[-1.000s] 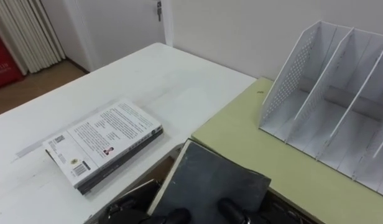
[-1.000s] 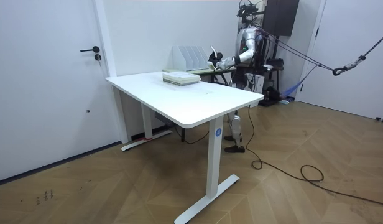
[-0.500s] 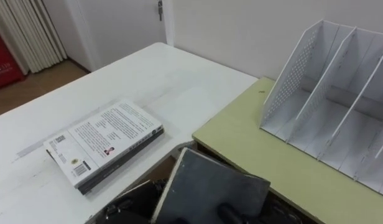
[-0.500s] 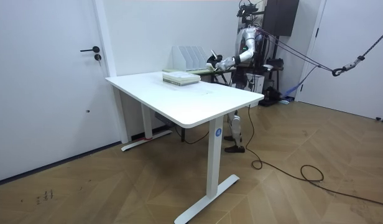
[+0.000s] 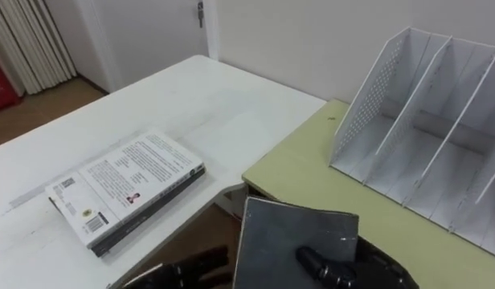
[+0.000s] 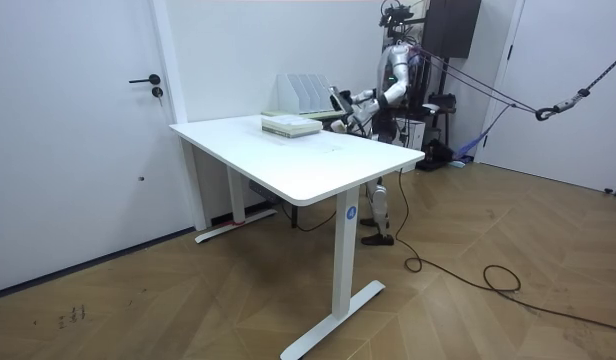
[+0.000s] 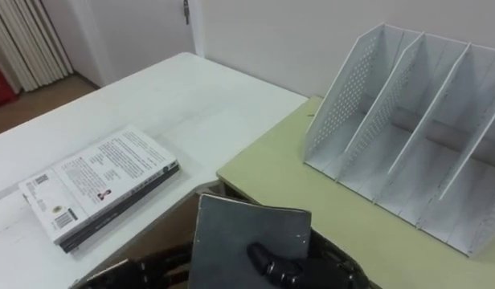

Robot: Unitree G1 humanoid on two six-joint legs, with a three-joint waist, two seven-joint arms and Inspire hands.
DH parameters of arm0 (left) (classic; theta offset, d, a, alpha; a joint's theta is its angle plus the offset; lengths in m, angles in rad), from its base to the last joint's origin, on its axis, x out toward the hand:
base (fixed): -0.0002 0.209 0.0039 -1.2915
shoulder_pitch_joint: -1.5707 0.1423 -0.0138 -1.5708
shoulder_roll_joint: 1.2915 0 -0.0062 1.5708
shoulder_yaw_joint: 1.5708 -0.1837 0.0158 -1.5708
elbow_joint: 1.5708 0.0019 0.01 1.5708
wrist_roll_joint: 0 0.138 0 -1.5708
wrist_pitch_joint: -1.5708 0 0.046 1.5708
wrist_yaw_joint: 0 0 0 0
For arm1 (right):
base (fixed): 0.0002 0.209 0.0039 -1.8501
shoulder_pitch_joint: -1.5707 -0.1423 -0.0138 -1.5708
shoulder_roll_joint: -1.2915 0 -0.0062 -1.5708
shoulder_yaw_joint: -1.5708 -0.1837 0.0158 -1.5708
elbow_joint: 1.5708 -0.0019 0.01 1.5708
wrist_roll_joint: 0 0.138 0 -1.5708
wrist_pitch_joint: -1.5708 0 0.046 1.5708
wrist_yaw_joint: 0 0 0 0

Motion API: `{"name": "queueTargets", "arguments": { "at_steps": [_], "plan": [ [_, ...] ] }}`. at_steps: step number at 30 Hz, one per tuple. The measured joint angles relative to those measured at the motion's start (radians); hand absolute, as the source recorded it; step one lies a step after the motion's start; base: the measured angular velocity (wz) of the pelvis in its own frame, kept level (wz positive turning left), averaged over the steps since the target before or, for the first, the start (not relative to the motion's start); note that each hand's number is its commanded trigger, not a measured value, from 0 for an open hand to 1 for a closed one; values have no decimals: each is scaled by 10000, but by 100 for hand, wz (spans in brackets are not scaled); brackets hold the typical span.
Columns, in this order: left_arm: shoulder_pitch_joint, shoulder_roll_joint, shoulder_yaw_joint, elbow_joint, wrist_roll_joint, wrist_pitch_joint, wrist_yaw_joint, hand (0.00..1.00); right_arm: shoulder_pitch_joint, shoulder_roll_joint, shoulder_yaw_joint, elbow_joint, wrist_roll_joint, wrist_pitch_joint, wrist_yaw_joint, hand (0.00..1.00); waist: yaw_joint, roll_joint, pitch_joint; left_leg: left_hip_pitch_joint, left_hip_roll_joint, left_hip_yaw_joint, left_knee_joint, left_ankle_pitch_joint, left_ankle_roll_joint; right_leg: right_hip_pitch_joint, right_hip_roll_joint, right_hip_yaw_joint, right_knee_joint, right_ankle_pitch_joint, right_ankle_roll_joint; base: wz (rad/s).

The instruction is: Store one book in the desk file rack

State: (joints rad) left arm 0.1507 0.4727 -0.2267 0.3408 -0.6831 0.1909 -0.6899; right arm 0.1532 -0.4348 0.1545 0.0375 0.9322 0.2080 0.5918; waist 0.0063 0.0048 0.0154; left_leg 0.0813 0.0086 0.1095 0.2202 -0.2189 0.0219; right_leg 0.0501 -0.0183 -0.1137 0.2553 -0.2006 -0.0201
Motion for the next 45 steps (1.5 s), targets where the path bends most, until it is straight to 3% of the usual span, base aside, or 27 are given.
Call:
{"name": "queueTargets", "arguments": {
  "at_steps": [2, 5, 7, 10, 13, 15, 21, 25, 31, 33, 37, 39, 45],
  "plan": [
    [236, -220, -166, 405, 148, -188, 119, 0, -187, 122, -155, -243, -295, -44, -394, 100, -143, -25, -28, 35, -5, 13, -11, -1, 3, 23, 11, 85, -14, 11, 10, -4],
    [545, -741, -233, 1020, 510, -333, 545, 0, -267, 559, -544, -791, -992, -433, -1120, 100, -346, -46, -48, 84, -14, 36, -9, -1, 3, 69, 16, 53, -16, 15, 16, -2],
    [689, -1136, -363, 1650, 937, -717, 1000, 0, -341, 743, -609, -1267, -2206, -761, -1859, 100, -345, -33, -69, 195, -3, 254, -184, 3, -4, 33, 65, 204, -8, 20, 7, -19],
    [856, -1527, -366, 2699, 1595, -1115, 1645, 0, -350, 959, -710, -1733, -3456, -898, -2827, 100, -427, -13, -76, 220, -8, 310, -195, 2, -8, 2, 89, 282, -16, 23, 1, -10],
    [866, -1891, -351, 4042, 1746, -1374, 2253, 0, -378, 1283, -829, -2353, -5411, -907, -3931, 100, -435, -15, -80, 276, -19, 395, -276, 2, -7, 1, 85, 321, -76, 22, 3, -7],
    [861, -2095, -315, 4831, 1749, -1509, 2632, 0, -394, 1433, -957, -2610, -5796, -951, -4489, 100, -409, -26, -116, 351, -22, 422, -341, 3, -6, 25, 85, 323, -146, 28, 8, -7],
    [868, -2618, 77, 6303, 1759, -2149, 3566, 0, -935, 1912, -1388, -3380, -7088, -1588, -6309, 100, -382, -119, -125, 337, -19, 444, -372, 3, -5, 17, 103, 322, -197, 52, 22, 0],
    [961, -2693, 488, 6724, 1984, -2429, 4233, 0, -1082, 1950, -1471, -3774, -8134, -2167, -7742, 100, -270, -130, -132, 355, -2, 440, -387, 4, -6, 61, 125, 311, -276, 78, 12, 0],
    [979, -2942, 1105, 7410, 2003, -2844, 4634, 0, -1397, 1995, -1959, -3779, -9600, -2624, -10162, 100, -232, -181, -147, 384, -6, 441, -465, 6, -8, 102, 137, 266, -328, 85, 20, 0],
    [948, -2999, 1287, 7521, 2065, -2851, 4652, 0, -1597, 1997, -2148, -3778, -9913, -2671, -10752, 100, -229, -223, -130, 448, -8, 441, -496, 7, -10, 157, 144, 274, -355, 85, 20, 0],
    [860, -3001, 1504, 7895, 2095, -2858, 4695, 0, -1966, 1983, -2702, -3774, -10005, -3059, -11950, 100, -207, -320, -202, 525, 4, 438, -555, 8, -17, 256, 178, 290, -509, 103, 20, 0],
    [862, -3000, 1741, 7989, 2160, -2857, 4706, 0, -2009, 1973, -2958, -3774, -10019, -3169, -12387, 100, -195, -392, -201, 540, 11, 428, -561, 9, -18, 308, 187, 273, -523, 118, 20, 0],
    [863, -2941, 2479, 8437, 2179, -2859, 5035, 0, -2111, 1971, -3491, -3771, -10074, -3264, -13649, 100, -42, -527, -195, 540, 28, 415, -575, -3, -36, 294, 171, 4, -507, 118, 20, 0]
  ]
}}
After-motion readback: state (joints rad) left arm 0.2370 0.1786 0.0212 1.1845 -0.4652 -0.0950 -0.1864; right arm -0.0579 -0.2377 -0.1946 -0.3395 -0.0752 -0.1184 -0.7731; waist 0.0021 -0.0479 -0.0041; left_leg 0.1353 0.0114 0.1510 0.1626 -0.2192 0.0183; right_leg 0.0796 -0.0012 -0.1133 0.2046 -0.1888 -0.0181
